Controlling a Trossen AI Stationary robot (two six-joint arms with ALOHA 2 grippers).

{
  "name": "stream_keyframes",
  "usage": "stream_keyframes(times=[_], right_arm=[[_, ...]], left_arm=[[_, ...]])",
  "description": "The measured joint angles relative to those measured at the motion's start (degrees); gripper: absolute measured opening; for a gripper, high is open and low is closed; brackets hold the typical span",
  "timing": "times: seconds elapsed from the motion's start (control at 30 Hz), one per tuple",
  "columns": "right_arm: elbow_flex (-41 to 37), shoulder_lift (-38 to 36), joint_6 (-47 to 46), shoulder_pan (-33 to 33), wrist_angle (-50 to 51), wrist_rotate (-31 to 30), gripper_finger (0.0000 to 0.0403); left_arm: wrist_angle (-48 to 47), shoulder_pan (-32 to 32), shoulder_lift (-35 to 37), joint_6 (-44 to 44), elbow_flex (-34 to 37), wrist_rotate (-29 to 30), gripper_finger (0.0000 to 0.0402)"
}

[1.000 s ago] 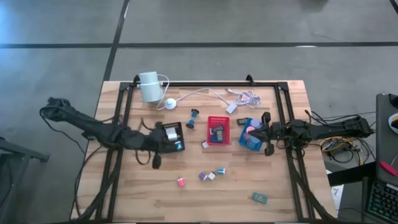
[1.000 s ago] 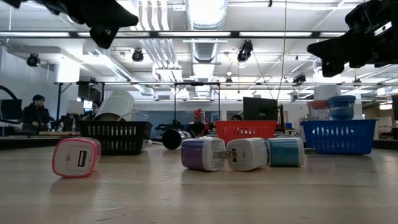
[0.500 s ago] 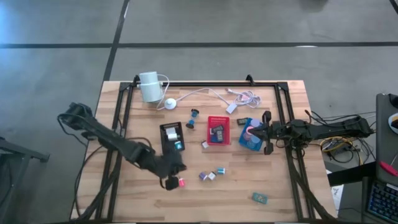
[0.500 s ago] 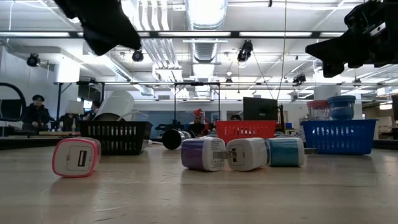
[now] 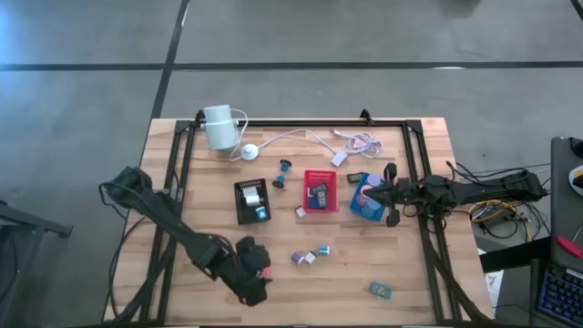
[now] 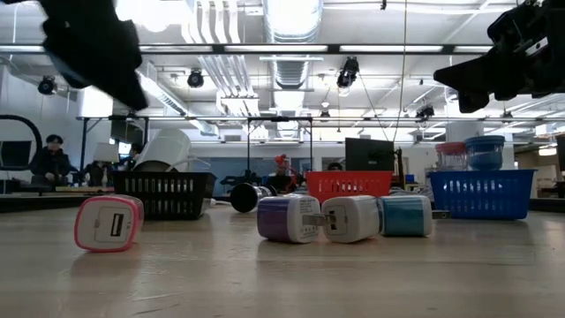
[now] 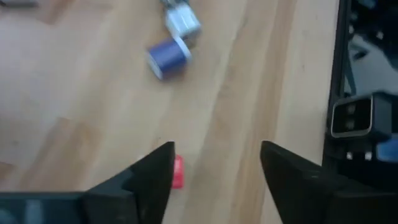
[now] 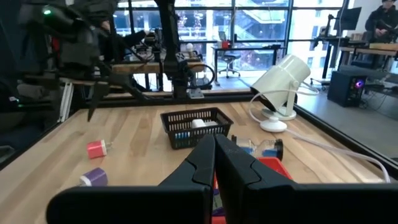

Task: Pick & Place Office items
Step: Put the red charger adapter into the black bin

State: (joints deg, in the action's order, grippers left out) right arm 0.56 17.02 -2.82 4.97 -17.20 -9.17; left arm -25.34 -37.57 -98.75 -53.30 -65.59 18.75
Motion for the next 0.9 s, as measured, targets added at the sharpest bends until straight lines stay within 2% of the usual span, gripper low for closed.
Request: stream_keyframes(times=[0.13,0.37,0.63,0.9], right_arm=[[0.0,0.1,0.0,0.0,0.5,0.0,0.0008],[0.0,0.4,0.0,0.0,0.5,0.0,0.0008],[0.0,1.6,0.2,0.0,0.7,0.0,0.0008],[0.0,2.0,0.0,0.0,0.7,0.0,0.0008]], left_arm=[[-0.8,-1.6,-5.0,2.0,-2.3,-0.1,0.0275],[-4.0,-1.9,-10.5,3.4,-5.0,3.6,0.0293],[-8.3,-1.9,-10.1,0.0,-5.6,8.3,0.0296],[-10.5,-1.9,-10.0,-3.1,-4.5,8.2,0.0311]])
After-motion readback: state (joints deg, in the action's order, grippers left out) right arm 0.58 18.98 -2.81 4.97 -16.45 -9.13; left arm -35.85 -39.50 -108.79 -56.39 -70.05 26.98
